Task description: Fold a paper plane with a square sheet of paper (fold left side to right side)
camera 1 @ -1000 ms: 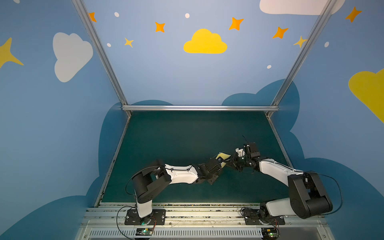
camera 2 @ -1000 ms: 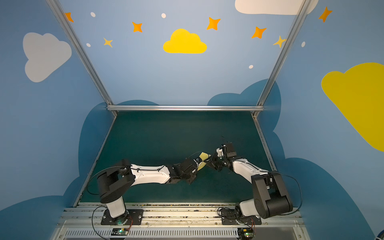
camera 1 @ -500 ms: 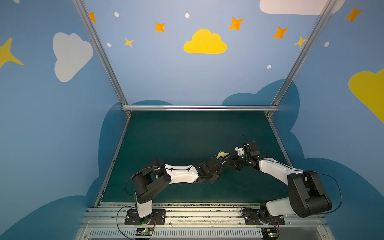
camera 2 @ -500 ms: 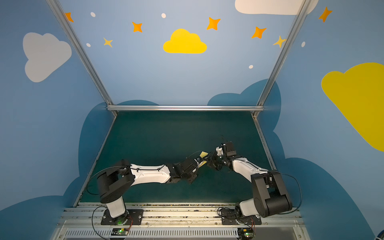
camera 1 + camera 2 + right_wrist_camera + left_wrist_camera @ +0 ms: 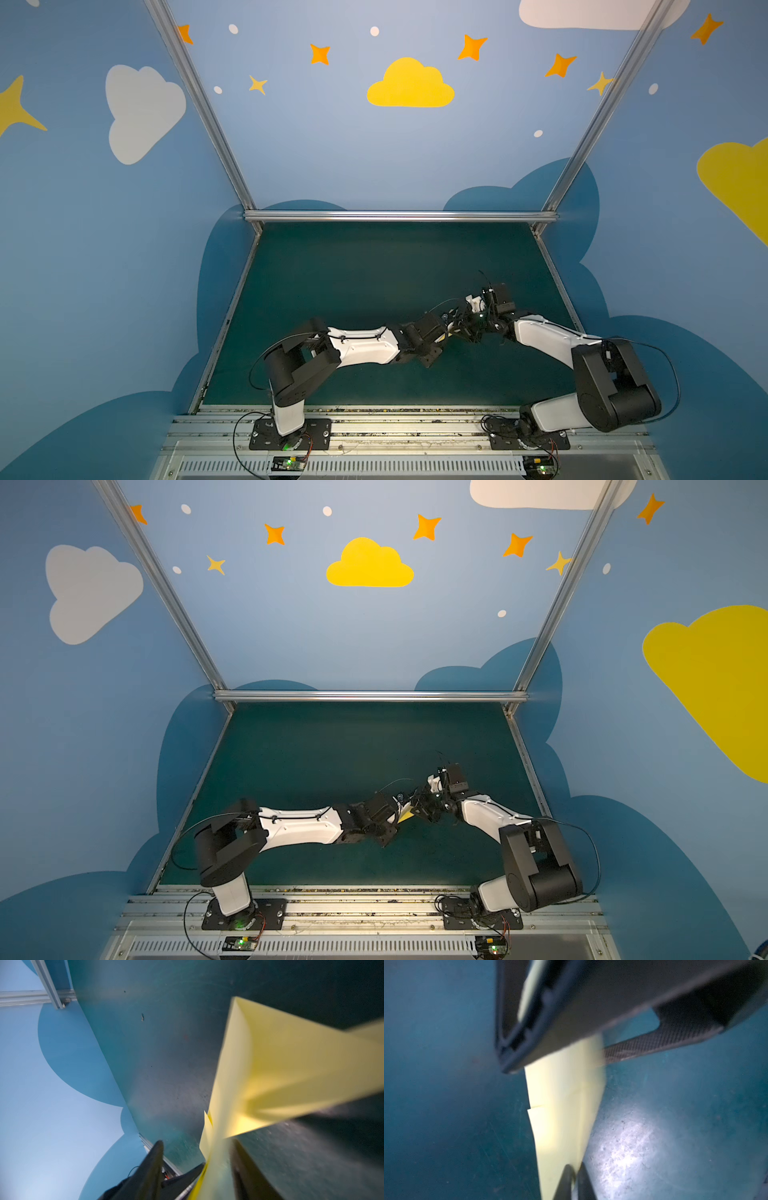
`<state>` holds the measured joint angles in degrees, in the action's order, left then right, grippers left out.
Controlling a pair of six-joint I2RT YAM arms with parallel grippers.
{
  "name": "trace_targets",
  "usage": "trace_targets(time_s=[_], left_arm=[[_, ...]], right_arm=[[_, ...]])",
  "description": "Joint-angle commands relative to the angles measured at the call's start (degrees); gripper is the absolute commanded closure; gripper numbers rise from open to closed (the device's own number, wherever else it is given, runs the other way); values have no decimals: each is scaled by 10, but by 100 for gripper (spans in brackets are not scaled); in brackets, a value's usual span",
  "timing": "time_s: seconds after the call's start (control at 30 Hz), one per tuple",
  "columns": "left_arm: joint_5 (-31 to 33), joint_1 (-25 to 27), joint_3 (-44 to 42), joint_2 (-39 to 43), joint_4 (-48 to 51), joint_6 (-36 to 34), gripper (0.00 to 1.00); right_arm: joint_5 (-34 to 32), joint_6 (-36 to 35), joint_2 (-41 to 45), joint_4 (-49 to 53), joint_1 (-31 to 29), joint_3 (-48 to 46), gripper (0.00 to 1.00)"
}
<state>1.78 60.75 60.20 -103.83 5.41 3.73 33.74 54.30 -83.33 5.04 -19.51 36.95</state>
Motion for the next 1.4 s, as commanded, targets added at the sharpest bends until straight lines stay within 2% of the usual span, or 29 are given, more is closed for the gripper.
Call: trace_targets(time_s=[0.0,0.1,0.27,0.33,0.57,1.0,1.2,1.37], left_arm=[[0,1,14,2,17,-4,74],[11,1,12,3,21,-12,63],[33,1,-6,10,15,-25,57],[49,3,-14,14,8,-33,57],[70,6,-20,6,-3,-45,60],[54,8,-13,-10,-8,-48,77],[56,8,-12,-17,-8,-50,77],[68,8,-11,-23,-8,-51,69]], right_arm=[[0,-2,-7,0,-5,13,61],[-1,-3,-5,1,-5,13,66],[-1,-7,-8,2,-4,13,78],[0,-9,-12,3,-4,13,81],[0,-9,-13,5,-4,29,81],[2,-8,-18,2,-4,30,81],[3,-9,-19,0,-4,31,82],[4,-8,-21,-1,-5,33,82]])
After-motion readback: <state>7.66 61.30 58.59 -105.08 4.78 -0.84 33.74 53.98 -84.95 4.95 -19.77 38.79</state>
